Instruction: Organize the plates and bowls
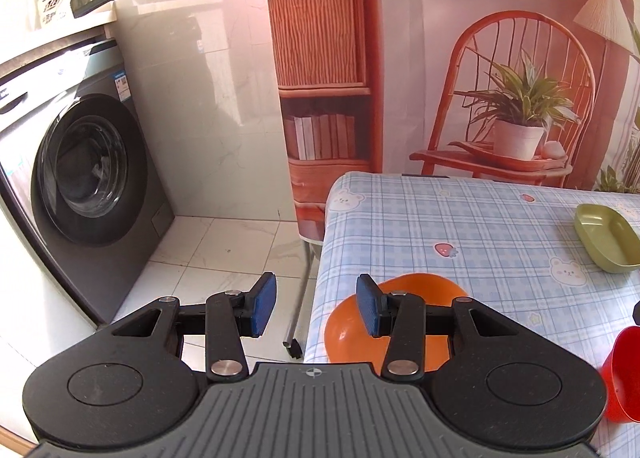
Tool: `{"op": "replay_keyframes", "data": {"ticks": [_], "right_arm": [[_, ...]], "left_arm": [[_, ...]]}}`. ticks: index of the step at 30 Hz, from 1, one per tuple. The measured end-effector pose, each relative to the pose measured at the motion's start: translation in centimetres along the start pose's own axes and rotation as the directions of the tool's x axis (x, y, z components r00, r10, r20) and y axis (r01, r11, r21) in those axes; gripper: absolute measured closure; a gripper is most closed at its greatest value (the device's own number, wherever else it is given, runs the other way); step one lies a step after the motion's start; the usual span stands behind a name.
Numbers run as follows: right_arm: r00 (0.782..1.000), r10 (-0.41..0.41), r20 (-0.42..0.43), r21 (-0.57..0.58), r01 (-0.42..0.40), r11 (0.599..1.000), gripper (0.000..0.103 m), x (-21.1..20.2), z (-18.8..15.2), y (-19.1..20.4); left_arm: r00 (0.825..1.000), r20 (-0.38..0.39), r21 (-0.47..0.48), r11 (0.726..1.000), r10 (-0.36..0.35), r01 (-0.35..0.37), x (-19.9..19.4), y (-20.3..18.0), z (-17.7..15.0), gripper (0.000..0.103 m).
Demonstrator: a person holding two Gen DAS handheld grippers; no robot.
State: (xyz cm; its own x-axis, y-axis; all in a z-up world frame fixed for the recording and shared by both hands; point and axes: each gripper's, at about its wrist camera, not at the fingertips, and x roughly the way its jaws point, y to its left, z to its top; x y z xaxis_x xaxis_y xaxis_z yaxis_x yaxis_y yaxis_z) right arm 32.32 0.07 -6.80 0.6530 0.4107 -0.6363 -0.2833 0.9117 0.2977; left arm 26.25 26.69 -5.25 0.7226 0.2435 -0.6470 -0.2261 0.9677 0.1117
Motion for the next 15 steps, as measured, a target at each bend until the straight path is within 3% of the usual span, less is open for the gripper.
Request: {"op": "replay_keyframes", "data": {"ticks": [8, 15], "right_arm": [[0.998, 0.007, -0.055, -0.1, -0.013, 0.995, 0.028, 5.9, -0.5, 5.6], [0.994, 0.033, -0.102, -0.154, -0.048, 0.987, 0.045, 9.8, -2.5, 7.7]], "left_arm": [[0.995, -0.066, -0.034, 0.997, -0.068, 0.066, 5.6, 0.5, -1.6, 0.057], [0.99, -0.09, -0.083, 0.992, -0.105, 0.098, 7.8, 0.7, -3.6, 0.069]]}}
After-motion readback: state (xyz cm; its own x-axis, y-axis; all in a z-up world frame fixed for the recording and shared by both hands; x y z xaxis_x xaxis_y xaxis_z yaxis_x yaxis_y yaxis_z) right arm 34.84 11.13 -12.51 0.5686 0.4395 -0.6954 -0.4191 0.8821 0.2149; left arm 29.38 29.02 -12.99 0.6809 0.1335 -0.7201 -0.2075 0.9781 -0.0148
